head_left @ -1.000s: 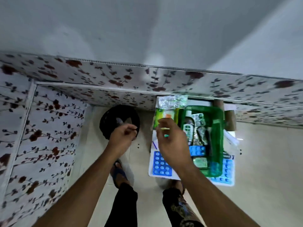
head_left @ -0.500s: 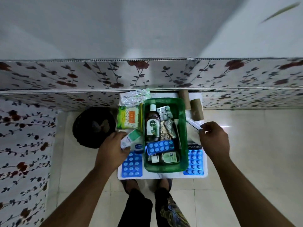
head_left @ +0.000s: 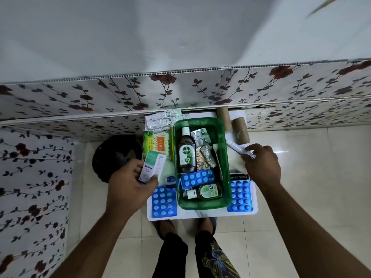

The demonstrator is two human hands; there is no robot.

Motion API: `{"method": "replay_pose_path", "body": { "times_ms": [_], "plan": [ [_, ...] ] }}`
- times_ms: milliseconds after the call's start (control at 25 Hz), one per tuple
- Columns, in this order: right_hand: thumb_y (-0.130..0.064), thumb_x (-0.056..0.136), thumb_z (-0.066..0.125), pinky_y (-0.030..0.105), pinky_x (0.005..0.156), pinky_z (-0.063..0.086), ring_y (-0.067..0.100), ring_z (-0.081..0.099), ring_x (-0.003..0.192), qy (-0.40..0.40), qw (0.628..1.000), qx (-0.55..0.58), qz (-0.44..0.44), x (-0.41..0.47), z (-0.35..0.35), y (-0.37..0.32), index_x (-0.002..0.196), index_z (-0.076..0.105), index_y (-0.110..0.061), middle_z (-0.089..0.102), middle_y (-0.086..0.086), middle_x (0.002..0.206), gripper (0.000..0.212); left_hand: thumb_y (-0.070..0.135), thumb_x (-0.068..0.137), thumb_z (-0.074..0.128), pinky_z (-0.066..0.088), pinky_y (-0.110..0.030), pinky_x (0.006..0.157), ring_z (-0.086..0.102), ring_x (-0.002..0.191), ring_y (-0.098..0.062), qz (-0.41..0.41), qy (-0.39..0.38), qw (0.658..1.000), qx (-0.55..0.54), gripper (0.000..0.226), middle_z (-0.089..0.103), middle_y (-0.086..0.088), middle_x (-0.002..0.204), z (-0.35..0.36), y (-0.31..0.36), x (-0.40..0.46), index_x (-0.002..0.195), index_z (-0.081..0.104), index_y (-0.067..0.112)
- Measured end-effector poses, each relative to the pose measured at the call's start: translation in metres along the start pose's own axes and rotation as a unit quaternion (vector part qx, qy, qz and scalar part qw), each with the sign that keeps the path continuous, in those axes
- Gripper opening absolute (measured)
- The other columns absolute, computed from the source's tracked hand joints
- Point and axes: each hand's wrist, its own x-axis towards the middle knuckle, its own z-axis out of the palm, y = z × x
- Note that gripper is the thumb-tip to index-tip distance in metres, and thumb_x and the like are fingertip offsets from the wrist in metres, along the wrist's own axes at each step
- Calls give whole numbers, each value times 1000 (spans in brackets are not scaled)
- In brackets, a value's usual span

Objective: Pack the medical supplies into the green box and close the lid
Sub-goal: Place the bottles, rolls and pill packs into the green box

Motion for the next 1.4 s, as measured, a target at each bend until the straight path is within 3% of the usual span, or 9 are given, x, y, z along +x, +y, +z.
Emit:
{"method": "replay_pose_path", "body": {
  "times_ms": [160,440,560,760,840,1000,1160,1280,1400],
  "plan": [
    [-26,83,71,38,77,50,34,60,99,-5,1000,1,-13,7,0,0,106,69,-21,64,11,105,24,21,70,83,47,-8,49,66,62,4,30,0,998,-47,26,69,12,78,3,74,5,87,63,15],
    [-22,84,66,34,72,47,29,63,95,-47,998,-20,-37,14,-6,5,100,65,-20,65,5,103,17,46,77,73,53,-30,52,67,61,-20,-46,-75,993,75,34,68,-1,75,93,126,51,82,61,14],
    [-20,83,66,33,68,46,26,63,88,-64,997,-24,-29,11,-9,10,98,62,-22,69,-1,98,15,36,85,66,58,-33,67,69,75,-21,-48,-83,995,29,28,74,-3,91,115,120,52,100,67,14],
    [-25,84,68,31,64,45,24,62,78,-58,998,6,-6,-1,-14,13,94,62,-24,70,-4,91,12,16,88,66,49,-22,58,66,70,-14,-25,-111,994,1,23,72,1,92,121,119,46,110,66,15],
    [-27,84,68,30,63,43,22,61,75,-52,998,30,8,-5,-16,9,94,63,-23,69,-5,91,11,18,88,66,55,-28,69,69,73,-19,-25,-138,990,-8,28,72,1,92,118,117,50,116,65,15],
    [-28,83,72,32,70,51,18,66,77,8,983,178,39,-23,-37,-17,95,66,-22,71,-6,87,15,15,92,59,52,-28,64,63,66,-19,2,-212,977,21,33,73,-7,98,101,120,50,125,61,13],
    [-26,82,74,27,62,51,12,67,65,27,967,252,-30,-57,-48,-77,98,65,-26,70,-7,76,19,12,96,53,58,-31,55,67,63,-20,28,-111,992,-46,33,71,-1,106,52,114,46,127,61,14],
    [-28,85,66,33,64,50,25,67,75,14,987,108,-117,-61,-21,-114,104,61,-23,71,1,84,21,12,91,57,59,-39,75,71,75,-18,-25,7,989,-147,21,74,2,91,21,78,48,102,72,23],
    [-18,86,59,33,58,42,34,66,83,2,982,-48,-182,-47,10,-128,108,56,-16,67,8,96,23,12,89,60,58,-41,80,71,79,-19,-74,27,988,-133,20,73,1,89,11,38,52,90,70,29]
  ]
}}
